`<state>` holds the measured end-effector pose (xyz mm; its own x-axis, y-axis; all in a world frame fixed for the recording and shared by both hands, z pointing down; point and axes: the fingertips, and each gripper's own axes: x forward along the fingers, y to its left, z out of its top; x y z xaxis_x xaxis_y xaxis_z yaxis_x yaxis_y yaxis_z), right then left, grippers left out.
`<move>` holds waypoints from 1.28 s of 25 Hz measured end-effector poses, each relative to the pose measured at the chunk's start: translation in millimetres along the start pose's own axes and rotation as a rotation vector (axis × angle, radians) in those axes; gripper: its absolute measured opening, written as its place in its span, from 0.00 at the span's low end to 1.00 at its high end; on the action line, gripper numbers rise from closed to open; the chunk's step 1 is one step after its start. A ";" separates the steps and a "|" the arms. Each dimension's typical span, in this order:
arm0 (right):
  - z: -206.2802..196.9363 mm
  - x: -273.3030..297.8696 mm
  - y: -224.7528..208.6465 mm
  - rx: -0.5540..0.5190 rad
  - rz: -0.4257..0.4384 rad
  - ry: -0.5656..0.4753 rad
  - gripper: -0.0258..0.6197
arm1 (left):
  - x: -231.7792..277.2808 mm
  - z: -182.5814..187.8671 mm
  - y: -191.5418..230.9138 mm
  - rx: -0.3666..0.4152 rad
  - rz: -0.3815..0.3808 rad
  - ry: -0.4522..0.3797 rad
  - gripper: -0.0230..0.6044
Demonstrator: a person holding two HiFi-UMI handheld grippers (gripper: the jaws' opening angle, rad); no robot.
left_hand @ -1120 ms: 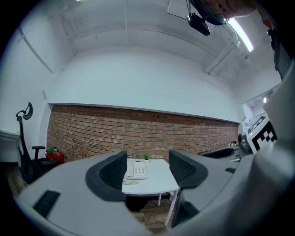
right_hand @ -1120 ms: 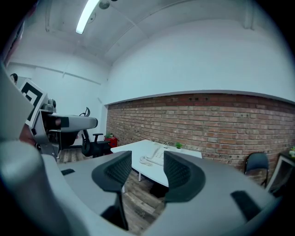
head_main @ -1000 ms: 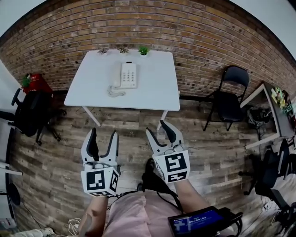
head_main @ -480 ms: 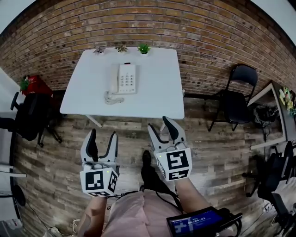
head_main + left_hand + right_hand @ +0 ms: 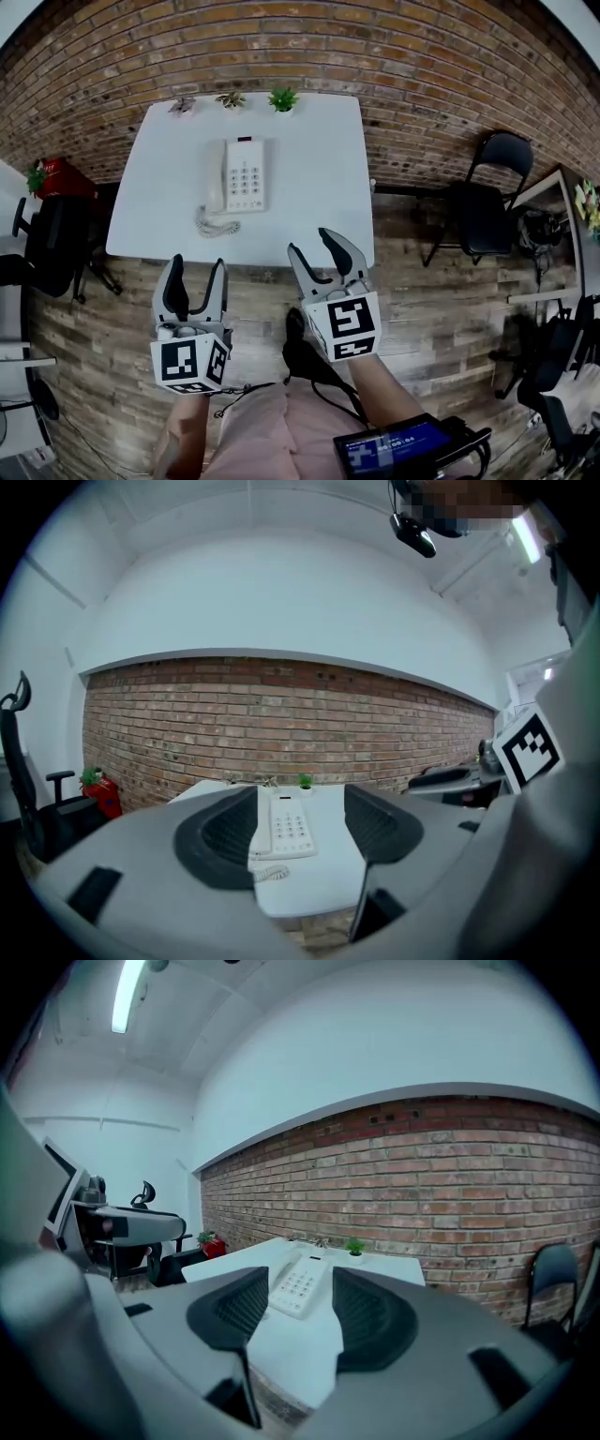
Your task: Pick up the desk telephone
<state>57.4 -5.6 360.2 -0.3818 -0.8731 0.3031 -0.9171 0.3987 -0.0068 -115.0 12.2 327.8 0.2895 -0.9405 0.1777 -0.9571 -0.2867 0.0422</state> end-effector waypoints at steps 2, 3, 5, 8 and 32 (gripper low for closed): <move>2.9 18.9 -9.9 0.006 0.006 0.002 0.38 | 20.6 0.1 2.5 0.002 0.001 0.011 0.51; 4.7 28.4 -14.4 0.009 0.010 0.001 0.38 | 30.5 0.5 4.3 0.006 0.003 0.015 0.51; 8.0 45.7 -22.0 0.013 0.018 0.002 0.38 | 48.5 2.6 8.6 0.011 0.009 0.019 0.51; 17.1 66.5 -34.8 0.013 0.031 -0.001 0.38 | 71.6 12.8 12.8 0.012 0.019 0.010 0.51; 70.9 180.3 -54.6 -0.011 0.039 -0.027 0.37 | 168.8 35.1 77.7 -0.039 0.008 0.016 0.57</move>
<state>30.5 -204.7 347.6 -0.4200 -0.8641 0.2772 -0.9002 0.4353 -0.0070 -140.1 -175.3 326.6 0.2822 -0.9396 0.1936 -0.9591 -0.2717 0.0795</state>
